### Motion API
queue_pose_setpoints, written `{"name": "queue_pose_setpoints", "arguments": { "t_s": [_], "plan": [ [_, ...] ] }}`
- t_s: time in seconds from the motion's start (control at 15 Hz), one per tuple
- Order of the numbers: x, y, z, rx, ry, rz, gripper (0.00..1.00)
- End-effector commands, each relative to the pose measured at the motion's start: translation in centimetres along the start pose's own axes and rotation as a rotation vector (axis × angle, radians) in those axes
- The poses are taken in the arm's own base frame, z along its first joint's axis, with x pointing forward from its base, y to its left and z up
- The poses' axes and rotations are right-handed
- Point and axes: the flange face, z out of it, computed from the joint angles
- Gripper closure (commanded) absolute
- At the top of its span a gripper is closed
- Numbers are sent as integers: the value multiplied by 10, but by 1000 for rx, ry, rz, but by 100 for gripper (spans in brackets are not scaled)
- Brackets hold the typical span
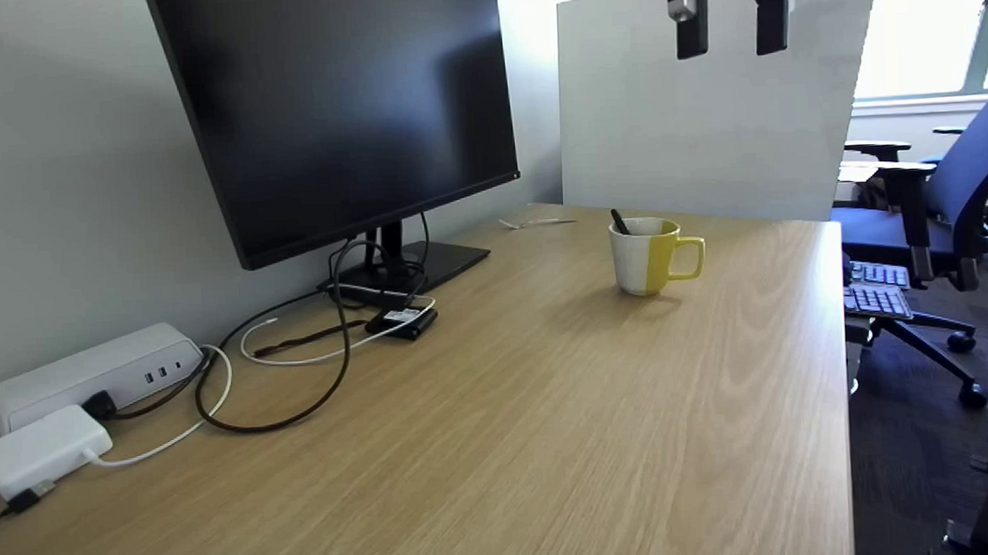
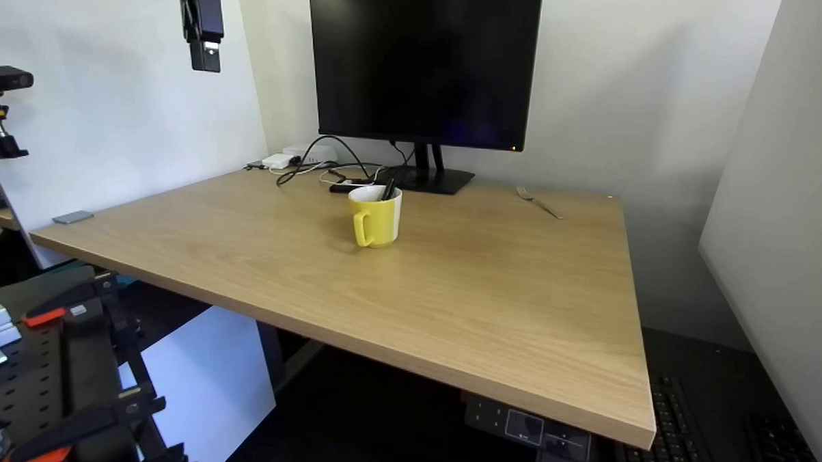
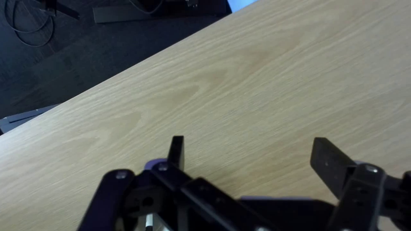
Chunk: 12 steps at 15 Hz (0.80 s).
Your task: Pick up the cup, move it to the right, pick up the pen from the table and put it in the cup.
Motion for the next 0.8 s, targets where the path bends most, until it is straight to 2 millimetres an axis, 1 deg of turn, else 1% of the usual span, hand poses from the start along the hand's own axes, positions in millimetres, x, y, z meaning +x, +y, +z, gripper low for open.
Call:
{"name": "queue_pose_setpoints", "arguments": {
  "t_s": [0.0,0.4,0.47,0.73],
  "plan": [
    [1,-1,-4,65,-85,-159,0],
    [-1,1,0,99,-211,-435,0],
    [-6,1,3,66,-154,-367,0],
    [-5,2,2,73,-181,-418,0]
  ]
}}
